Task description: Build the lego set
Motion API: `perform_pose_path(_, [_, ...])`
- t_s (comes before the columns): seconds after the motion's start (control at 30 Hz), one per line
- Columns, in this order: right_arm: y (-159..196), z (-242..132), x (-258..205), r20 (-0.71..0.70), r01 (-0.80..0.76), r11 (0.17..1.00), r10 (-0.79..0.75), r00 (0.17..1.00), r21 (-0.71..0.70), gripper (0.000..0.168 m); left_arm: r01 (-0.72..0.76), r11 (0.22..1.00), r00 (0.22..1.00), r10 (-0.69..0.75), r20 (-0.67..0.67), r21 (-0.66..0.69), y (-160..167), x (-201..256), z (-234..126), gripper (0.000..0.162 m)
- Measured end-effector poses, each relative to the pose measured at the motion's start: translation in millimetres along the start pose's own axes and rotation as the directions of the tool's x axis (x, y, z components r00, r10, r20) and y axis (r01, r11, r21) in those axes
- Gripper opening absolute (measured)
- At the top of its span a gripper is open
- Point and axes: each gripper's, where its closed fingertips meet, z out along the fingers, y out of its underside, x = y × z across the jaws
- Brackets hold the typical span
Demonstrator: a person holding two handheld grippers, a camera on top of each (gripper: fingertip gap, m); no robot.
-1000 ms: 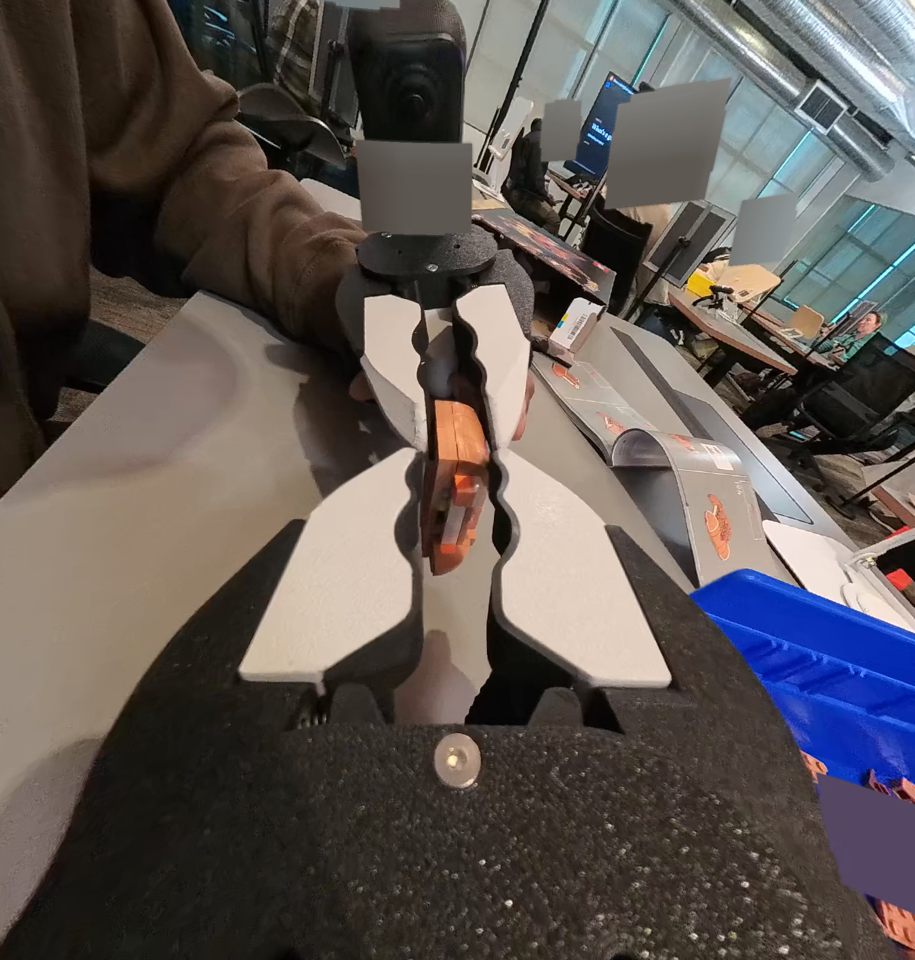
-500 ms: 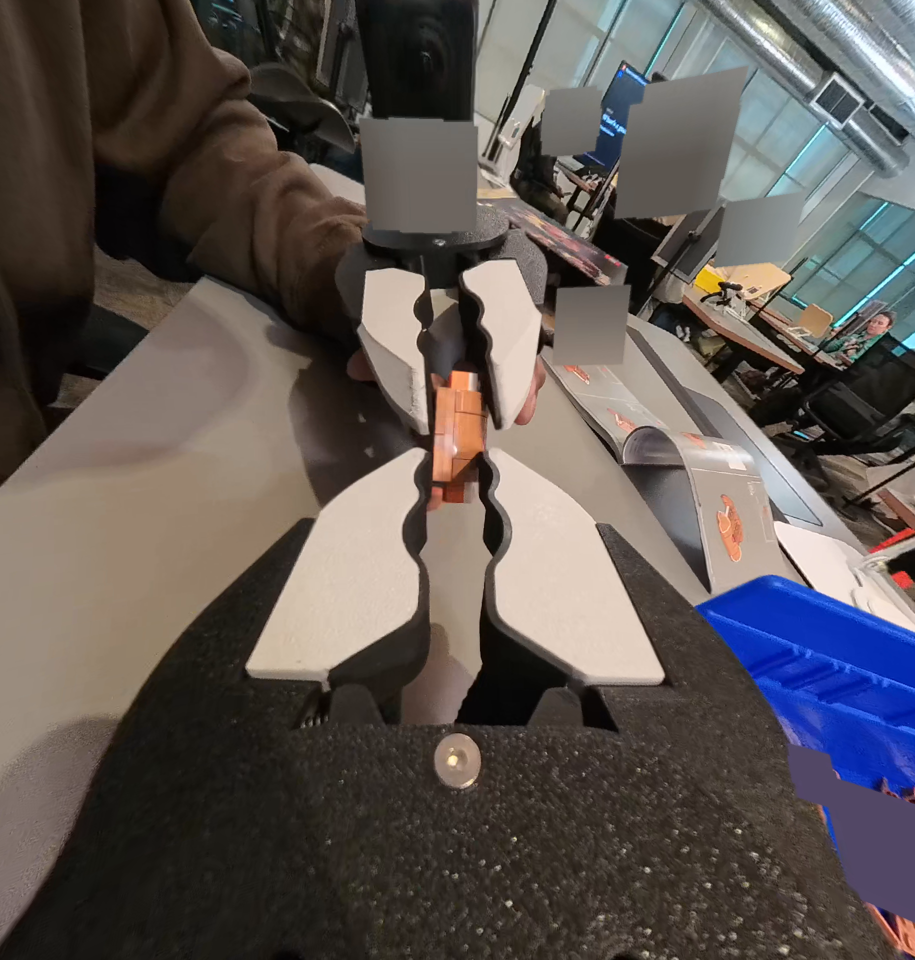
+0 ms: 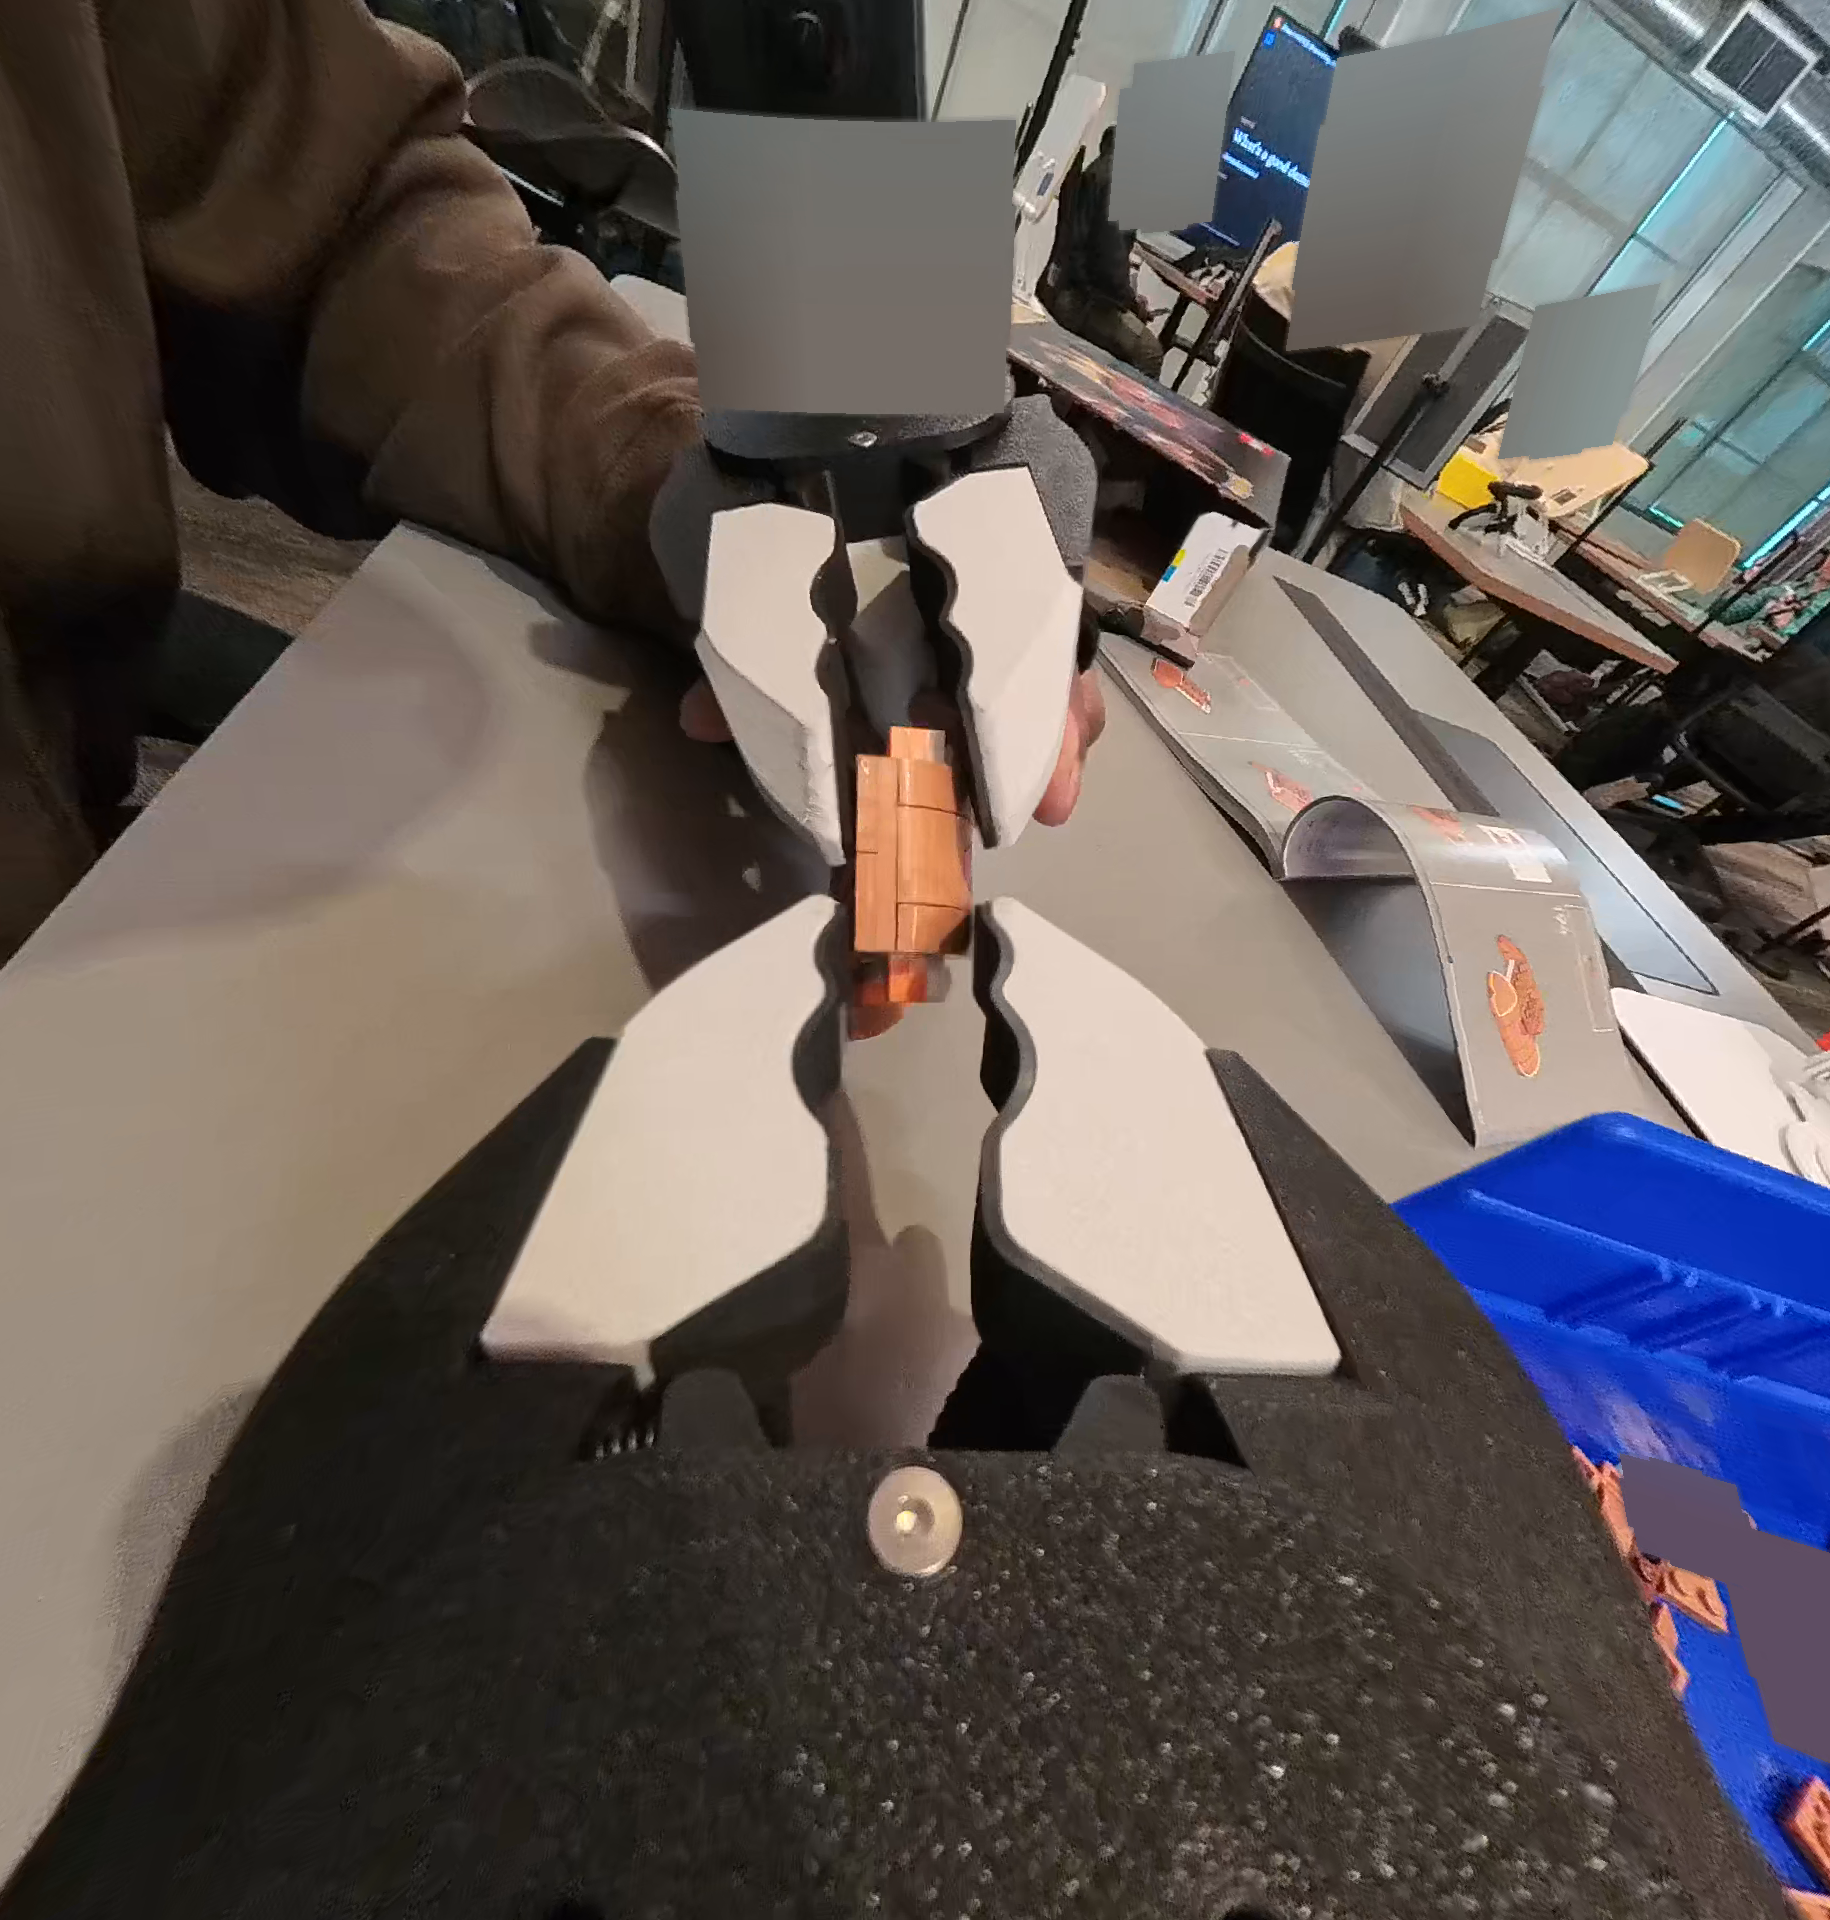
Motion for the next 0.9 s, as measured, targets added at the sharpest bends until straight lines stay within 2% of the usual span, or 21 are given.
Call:
perform_pose_path(0.4, [5.8,3.5,-1.3,-0.002,0.019,0.999,-0.020,1.000,-0.041,0.022,-0.026,0.999,1.000,0.025,-0.007,-0.020,4.2,2.2,0.7,0.021])
perform_pose_path(0.5, [10.3,5.2,-1.1,-0.005,0.027,0.997,-0.027,1.000,-0.070,0.028,-0.041,0.999,0.999,0.041,-0.011,-0.016,3.1,4.0,1.4,0.021])
perform_pose_path(0.9, [17.3,6.9,-1.0,-0.008,0.055,0.992,-0.057,0.998,-0.116,0.023,-0.066,0.996,0.998,0.065,-0.014,-0.056,10.7,3.2,0.7,0.022])
